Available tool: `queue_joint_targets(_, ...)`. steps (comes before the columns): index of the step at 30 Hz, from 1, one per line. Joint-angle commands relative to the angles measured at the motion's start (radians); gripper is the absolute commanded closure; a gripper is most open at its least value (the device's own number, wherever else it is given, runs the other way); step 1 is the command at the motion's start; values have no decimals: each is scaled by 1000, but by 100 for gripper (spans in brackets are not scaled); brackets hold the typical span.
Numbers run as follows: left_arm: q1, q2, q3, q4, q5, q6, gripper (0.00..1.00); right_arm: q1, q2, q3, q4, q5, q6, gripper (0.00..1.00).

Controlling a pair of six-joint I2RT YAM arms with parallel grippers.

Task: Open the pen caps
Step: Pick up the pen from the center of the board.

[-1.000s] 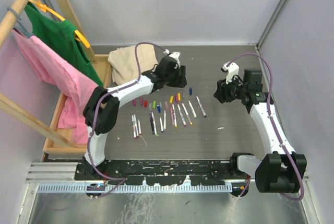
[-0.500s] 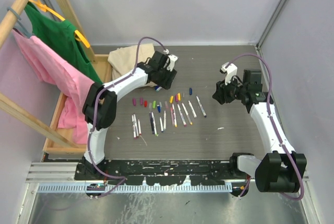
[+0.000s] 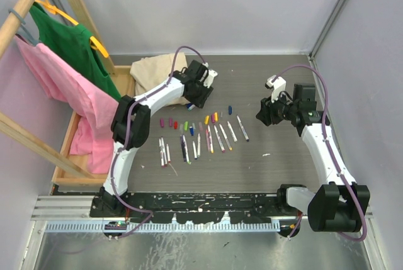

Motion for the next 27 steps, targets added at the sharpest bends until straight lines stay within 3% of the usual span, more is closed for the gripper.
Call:
queue_joint_targets(1, 26, 13, 69, -33, 16, 24, 57, -5, 1, 17, 9, -22, -10, 49)
queue_joint_targets(12, 39, 69, 120, -59, 42, 30, 58, -5, 4, 17, 8, -25, -7, 49)
queue_joint_targets(20, 42, 86, 135, -71, 54, 25, 65, -6, 5, 16, 9, -27, -7, 49)
queue_joint_targets(27, 42, 104, 139, -78, 30, 22, 60, -5, 5, 16, 8, -27, -5, 49)
